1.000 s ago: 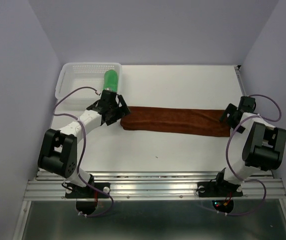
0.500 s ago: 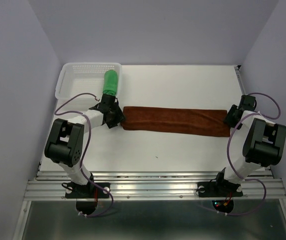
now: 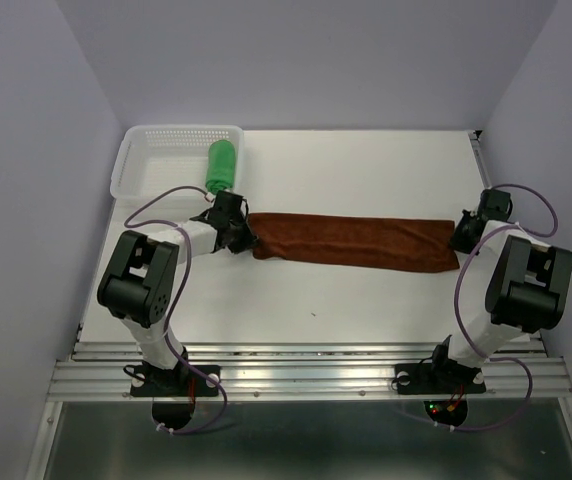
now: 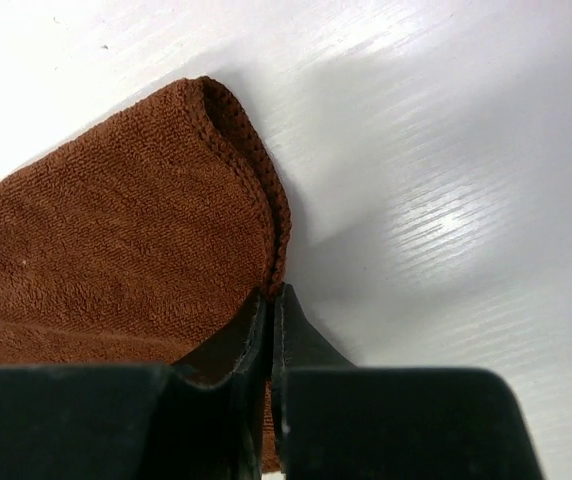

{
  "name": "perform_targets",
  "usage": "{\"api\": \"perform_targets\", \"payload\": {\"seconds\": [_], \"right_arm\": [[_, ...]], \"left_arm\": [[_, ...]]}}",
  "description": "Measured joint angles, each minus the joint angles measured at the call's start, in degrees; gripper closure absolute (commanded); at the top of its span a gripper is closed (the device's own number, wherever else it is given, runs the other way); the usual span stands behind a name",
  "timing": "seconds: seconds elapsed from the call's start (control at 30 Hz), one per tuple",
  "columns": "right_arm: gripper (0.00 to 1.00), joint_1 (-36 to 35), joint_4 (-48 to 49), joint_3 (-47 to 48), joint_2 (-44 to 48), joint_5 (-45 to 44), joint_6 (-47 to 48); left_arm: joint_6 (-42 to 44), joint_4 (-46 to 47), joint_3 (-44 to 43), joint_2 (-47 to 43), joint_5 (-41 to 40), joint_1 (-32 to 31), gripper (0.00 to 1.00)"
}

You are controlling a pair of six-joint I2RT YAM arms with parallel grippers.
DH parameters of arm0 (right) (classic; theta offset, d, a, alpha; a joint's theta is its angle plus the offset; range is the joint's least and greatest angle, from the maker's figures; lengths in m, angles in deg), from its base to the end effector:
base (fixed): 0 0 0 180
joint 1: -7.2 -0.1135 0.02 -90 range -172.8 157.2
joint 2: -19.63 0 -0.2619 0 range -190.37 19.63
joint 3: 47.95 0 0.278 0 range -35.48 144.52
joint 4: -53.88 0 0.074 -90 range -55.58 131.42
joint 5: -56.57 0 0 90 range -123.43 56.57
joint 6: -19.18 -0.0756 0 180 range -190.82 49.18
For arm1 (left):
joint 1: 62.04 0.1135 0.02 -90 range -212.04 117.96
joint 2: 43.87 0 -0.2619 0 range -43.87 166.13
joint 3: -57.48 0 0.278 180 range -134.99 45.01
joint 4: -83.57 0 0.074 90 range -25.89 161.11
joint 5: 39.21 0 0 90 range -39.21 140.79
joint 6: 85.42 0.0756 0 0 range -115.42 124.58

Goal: Roll the towels
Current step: Fold the towel

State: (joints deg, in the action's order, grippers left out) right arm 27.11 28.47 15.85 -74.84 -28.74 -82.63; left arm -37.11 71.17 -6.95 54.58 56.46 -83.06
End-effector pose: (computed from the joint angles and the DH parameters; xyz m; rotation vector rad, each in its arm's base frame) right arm 0.3433 -0.1178 0.1089 0.6650 2.4570 0.0491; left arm 0.3630 -0.1475 0.1089 -0.3951 2.4395 -0.6184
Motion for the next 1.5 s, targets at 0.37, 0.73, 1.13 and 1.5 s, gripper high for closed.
{"api": "perform_targets", "payload": {"seconds": [0.37, 0.73, 1.13, 1.5], "right_arm": [[0.99, -2.7, -6.5, 7.7, 6.7, -3.2, 2.7], [0.99, -18.6, -16.1, 18.5, 7.6, -10.3, 2.9], [0.99, -36.5, -18.9, 25.7, 3.5, -5.4, -4.2], [0.99, -47.1, -15.2, 29.5, -4.0, 1.3, -12.5]], "left_arm": [[-1.2, 0.4, 0.2, 0.1, 0.3, -3.4, 0.95], [-1.0, -0.4, 0.3, -0.3, -0.7, -3.7, 0.84], [-0.5, 0.1, 0.5, -0.3, 0.2, -3.7, 0.84], [0.1, 1.0, 1.0, -0.4, 1.7, -3.7, 0.85]]}}
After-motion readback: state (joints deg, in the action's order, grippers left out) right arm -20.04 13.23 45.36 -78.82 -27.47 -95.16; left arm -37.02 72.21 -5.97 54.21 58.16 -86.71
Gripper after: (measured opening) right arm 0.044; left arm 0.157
